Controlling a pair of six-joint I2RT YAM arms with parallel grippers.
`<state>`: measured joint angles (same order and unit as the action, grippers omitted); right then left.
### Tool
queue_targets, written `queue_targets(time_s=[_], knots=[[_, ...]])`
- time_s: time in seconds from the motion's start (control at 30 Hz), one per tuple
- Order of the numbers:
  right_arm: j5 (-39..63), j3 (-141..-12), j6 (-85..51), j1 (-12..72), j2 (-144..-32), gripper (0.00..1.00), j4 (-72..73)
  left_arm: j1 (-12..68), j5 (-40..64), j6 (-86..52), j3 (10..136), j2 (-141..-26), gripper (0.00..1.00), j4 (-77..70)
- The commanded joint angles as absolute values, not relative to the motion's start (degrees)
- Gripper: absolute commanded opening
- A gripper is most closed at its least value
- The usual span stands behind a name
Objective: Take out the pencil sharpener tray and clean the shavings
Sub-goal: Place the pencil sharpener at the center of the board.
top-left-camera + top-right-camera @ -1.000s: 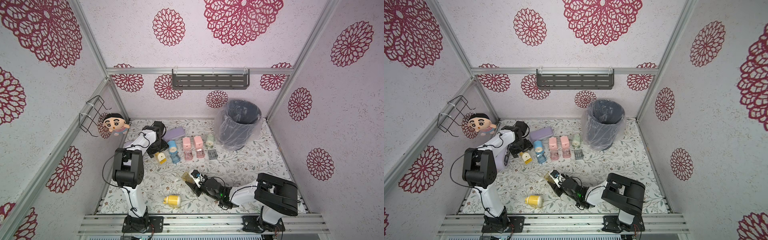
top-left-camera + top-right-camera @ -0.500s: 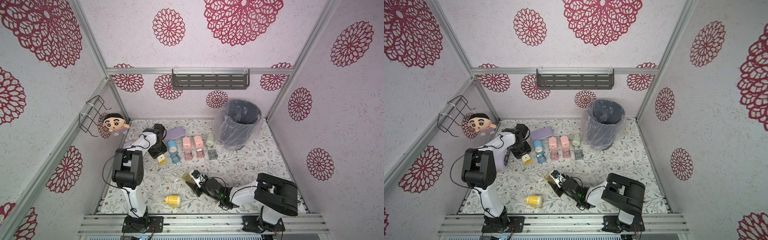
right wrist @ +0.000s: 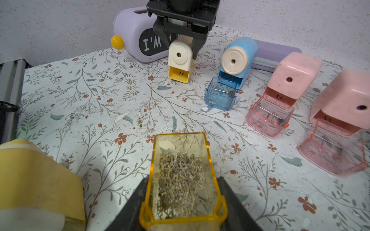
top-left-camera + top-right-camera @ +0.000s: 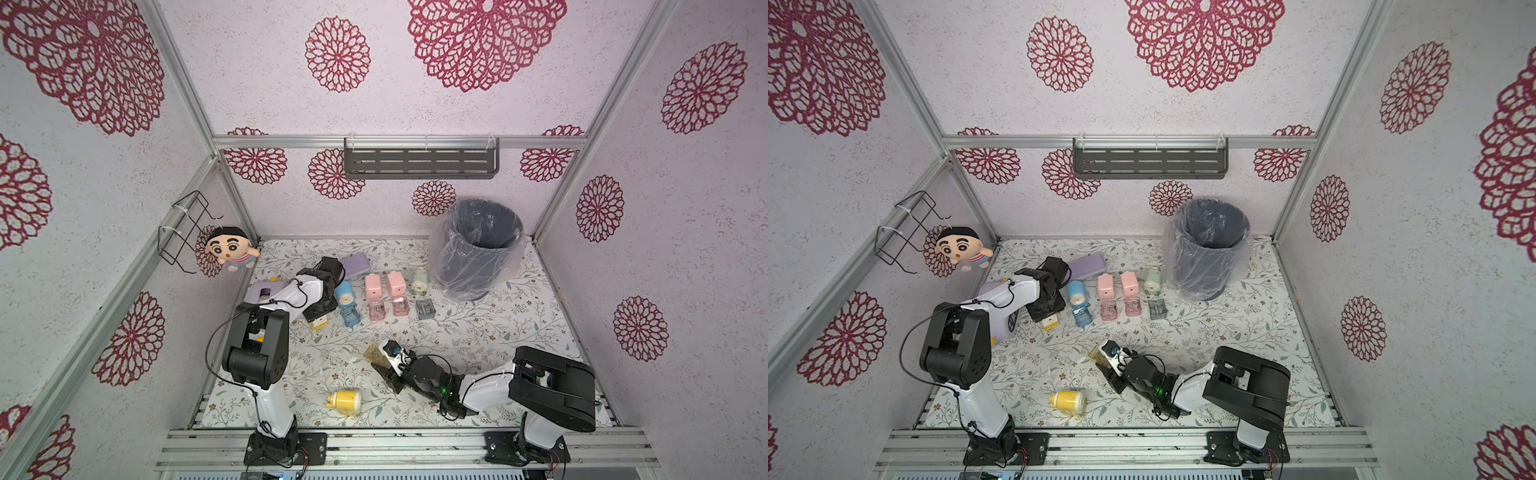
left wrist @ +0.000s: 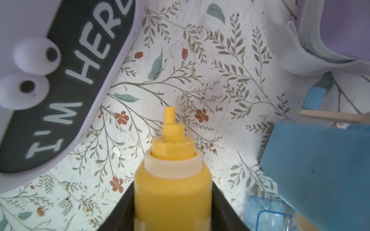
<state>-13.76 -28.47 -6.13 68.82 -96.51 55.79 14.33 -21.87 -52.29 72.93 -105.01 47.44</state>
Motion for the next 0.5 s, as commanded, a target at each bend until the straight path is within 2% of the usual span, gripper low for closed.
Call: queue_targets(time_s=[0.0, 0.27, 0.47], knots=[[-15.2, -27.5, -7.1, 68.7, -94.7, 0.33, 58.4, 14.5, -21.2, -53.4, 71.1, -105.0, 0.5, 43.3], [-15.0, -27.6, -7.2, 68.7, -95.1, 0.33, 58.8, 14.5, -17.7, -54.6, 69.9, -102.6, 0.76, 43.0], [-15.0, -27.7, -7.1, 68.7, -95.2, 0.33, 58.8, 14.6, -16.5, -54.8, 69.9, -100.3, 0.79, 43.9]])
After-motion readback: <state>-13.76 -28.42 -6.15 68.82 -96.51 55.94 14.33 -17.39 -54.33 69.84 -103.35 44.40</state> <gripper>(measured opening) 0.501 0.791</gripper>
